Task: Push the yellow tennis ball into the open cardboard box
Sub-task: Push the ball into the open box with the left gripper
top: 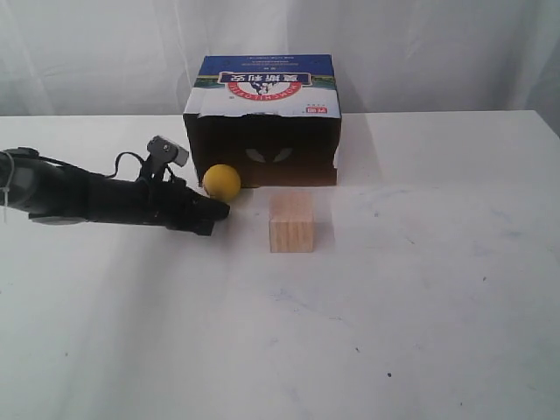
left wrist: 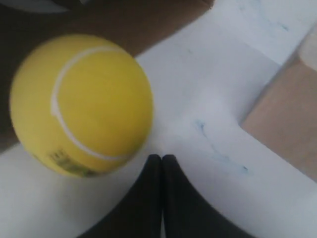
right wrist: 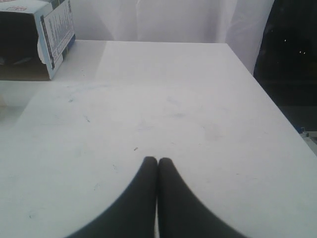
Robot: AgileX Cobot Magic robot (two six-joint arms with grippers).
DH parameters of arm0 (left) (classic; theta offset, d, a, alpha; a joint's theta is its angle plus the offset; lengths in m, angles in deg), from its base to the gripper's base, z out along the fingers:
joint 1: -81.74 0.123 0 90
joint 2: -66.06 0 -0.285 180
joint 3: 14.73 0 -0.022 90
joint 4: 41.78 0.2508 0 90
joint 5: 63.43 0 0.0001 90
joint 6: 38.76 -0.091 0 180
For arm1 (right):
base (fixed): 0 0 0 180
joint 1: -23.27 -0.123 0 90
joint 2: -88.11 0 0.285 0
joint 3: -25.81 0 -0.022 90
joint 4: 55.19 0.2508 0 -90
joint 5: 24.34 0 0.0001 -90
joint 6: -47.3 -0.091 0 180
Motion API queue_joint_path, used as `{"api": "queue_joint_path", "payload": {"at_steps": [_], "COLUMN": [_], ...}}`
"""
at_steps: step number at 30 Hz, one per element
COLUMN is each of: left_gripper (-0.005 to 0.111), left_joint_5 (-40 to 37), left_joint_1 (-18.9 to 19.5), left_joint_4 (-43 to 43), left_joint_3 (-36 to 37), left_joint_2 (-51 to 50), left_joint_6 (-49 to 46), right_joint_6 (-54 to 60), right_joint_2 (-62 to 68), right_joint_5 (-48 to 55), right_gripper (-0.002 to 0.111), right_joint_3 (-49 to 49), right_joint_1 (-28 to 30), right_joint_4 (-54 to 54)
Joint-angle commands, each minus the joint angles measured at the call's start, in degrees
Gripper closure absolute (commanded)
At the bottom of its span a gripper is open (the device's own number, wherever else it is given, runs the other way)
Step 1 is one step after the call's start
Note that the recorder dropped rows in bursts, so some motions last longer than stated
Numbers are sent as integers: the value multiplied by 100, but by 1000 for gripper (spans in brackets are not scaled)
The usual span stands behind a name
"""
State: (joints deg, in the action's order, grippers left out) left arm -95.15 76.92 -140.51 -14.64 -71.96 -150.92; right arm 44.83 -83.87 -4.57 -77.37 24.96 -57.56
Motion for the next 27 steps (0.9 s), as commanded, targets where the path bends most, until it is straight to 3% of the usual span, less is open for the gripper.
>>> {"api": "queue_joint_path", "payload": {"at_steps": [1,6,10,22,27], "left_gripper": [107,107,107,107,107], "left_joint_5": [162,155,44,-130,362], "left_joint_1": [14,14,14,14,14], "left_joint_4": [-121,-121,-121,-46,-121], "left_joint_3": [-853,-1605,-1593,-1060,-305], "left_joint_2": [-388,-270,-106,-17,336], "left_joint_6": [-511,-61,29,343,423], "right_joint_6": [-29,-29,-29,-29,-29], "right_joint_2": [-24,-24,-24,-24,-24], "right_joint_5": [-20,-20,-20,-20,-20], "right_gripper": [108,108,108,108,108], "right_joint_3": [40,40,40,40,40], "right_joint_1": [9,9,9,9,9], "right_joint_4": [-15,-15,-15,-15,-15]}}
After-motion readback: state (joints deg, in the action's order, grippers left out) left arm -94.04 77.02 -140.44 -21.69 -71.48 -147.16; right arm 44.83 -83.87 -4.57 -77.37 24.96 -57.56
